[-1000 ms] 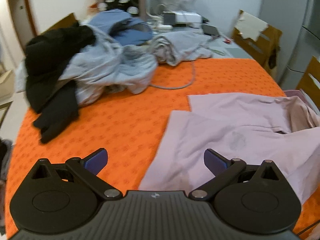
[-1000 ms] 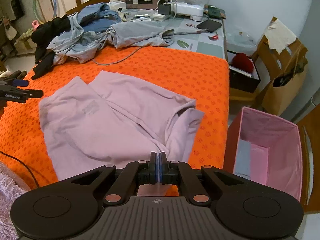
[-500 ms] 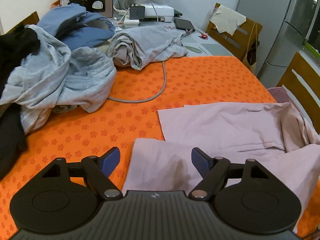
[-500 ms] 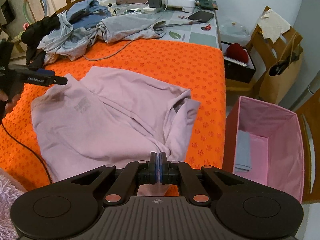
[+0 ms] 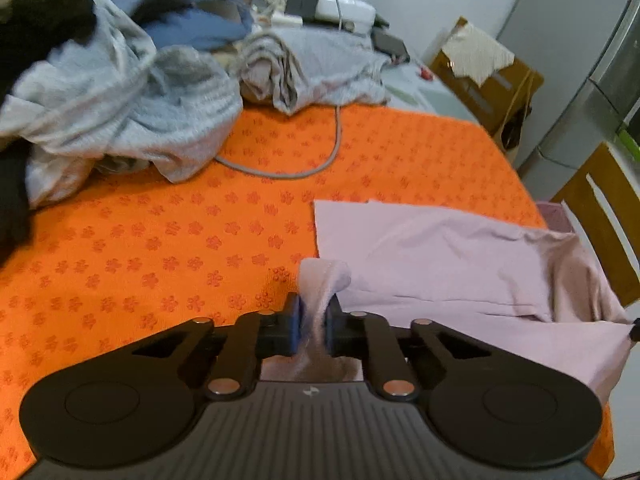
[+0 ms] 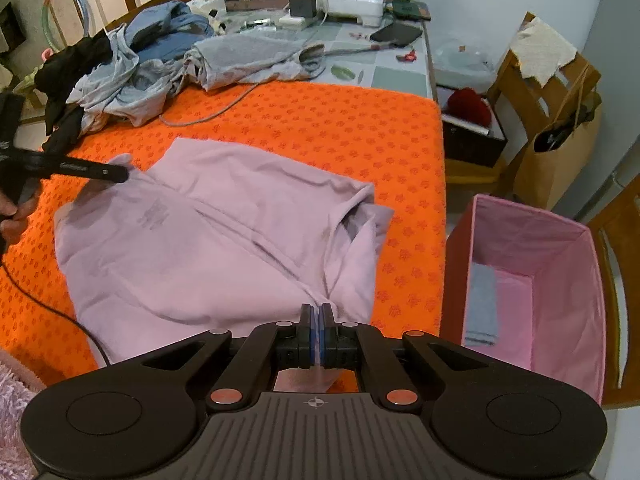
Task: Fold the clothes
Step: 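Grasp the pink garment's edge with the left tool while the right tool holds it, then lift the pink garment with both tools and shake it out, then lower the pink garment onto the mat with both tools, then open both tools and smooth the pink garment flat on the mat, then grasp the pink garment's hem with the left tool while the right tool grasps it too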
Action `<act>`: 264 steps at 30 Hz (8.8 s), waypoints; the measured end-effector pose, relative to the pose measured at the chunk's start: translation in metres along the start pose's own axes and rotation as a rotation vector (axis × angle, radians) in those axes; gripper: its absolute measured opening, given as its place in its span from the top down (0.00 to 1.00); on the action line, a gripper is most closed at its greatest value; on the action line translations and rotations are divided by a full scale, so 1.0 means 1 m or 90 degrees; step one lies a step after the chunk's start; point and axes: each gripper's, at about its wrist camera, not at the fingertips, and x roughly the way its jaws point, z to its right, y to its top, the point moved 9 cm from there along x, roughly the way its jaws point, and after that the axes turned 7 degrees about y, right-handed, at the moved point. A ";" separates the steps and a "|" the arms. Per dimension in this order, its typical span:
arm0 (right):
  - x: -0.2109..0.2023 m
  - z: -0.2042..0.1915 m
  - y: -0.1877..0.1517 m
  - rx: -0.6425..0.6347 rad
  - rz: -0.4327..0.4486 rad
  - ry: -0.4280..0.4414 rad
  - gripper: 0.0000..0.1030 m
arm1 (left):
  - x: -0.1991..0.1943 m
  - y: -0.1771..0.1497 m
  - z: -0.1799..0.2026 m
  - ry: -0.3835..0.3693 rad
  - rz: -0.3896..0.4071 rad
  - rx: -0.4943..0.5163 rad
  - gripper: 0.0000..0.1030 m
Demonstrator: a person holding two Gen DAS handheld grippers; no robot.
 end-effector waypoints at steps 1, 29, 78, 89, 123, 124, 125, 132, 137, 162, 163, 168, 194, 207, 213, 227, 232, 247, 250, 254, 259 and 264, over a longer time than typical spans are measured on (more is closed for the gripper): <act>-0.004 0.000 0.003 -0.007 0.012 -0.009 0.96 | -0.010 0.001 0.000 0.004 0.014 0.001 0.91; 0.032 -0.101 0.031 -0.368 -0.009 0.135 0.46 | -0.244 -0.106 -0.098 0.145 0.172 -0.236 0.93; 0.176 -0.189 0.070 -0.553 -0.289 0.413 0.45 | -0.348 -0.174 -0.174 0.306 0.219 -0.394 0.93; 0.172 -0.180 0.063 -0.573 -0.295 0.404 0.81 | -0.353 -0.184 -0.182 0.325 0.222 -0.423 0.93; -0.174 -0.167 -0.182 -0.254 0.186 0.146 0.96 | -0.497 -0.346 -0.114 0.268 0.273 -0.330 0.93; -0.185 -0.169 -0.194 -0.247 0.186 0.143 0.96 | -0.505 -0.352 -0.111 0.263 0.273 -0.328 0.93; -0.197 -0.172 -0.206 -0.243 0.185 0.138 0.96 | -0.513 -0.357 -0.107 0.258 0.275 -0.324 0.93; -0.260 -0.183 -0.217 -0.214 0.217 0.096 0.96 | -0.538 -0.345 -0.101 0.232 0.308 -0.320 0.93; -0.261 -0.184 -0.160 -0.210 0.265 0.049 0.96 | -0.521 -0.302 -0.115 0.216 0.331 -0.313 0.93; 0.055 -0.142 0.122 -0.174 0.115 -0.078 0.96 | -0.181 -0.049 -0.293 0.192 0.136 -0.273 0.93; 0.067 -0.138 0.128 -0.173 0.102 -0.082 0.96 | -0.165 -0.046 -0.296 0.189 0.119 -0.277 0.93; 0.124 -0.119 0.140 -0.181 0.017 -0.100 0.96 | -0.097 -0.048 -0.302 0.182 0.044 -0.275 0.93; 0.109 -0.145 0.148 -0.231 0.002 -0.077 0.60 | -0.131 -0.052 -0.312 0.178 0.063 -0.300 0.37; 0.020 -0.193 0.076 -0.270 0.037 0.060 0.60 | -0.250 -0.143 -0.271 0.201 0.091 -0.331 0.37; 0.005 -0.220 0.023 -0.304 0.016 0.125 0.60 | -0.276 -0.205 -0.244 0.220 0.084 -0.367 0.37; -0.010 -0.239 -0.049 -0.316 -0.018 0.161 0.60 | -0.237 -0.295 -0.214 0.245 0.031 -0.394 0.57; -0.010 -0.249 -0.042 -0.317 -0.014 0.162 0.60 | -0.232 -0.299 -0.223 0.241 0.036 -0.416 0.57; 0.054 -0.375 0.069 -0.369 0.018 0.253 0.60 | -0.233 -0.303 -0.231 0.224 0.052 -0.523 0.60; 0.075 -0.402 0.090 -0.381 0.011 0.267 0.60 | -0.238 -0.306 -0.236 0.232 0.059 -0.546 0.60; 0.103 -0.436 0.112 -0.399 0.000 0.286 0.60 | -0.241 -0.310 -0.239 0.231 0.054 -0.551 0.60; 0.144 -0.472 0.134 -0.403 -0.028 0.302 0.60 | -0.235 -0.310 -0.235 0.211 0.042 -0.558 0.64; 0.191 -0.499 0.149 -0.378 -0.068 0.300 0.60 | -0.228 -0.312 -0.229 0.214 0.028 -0.564 0.64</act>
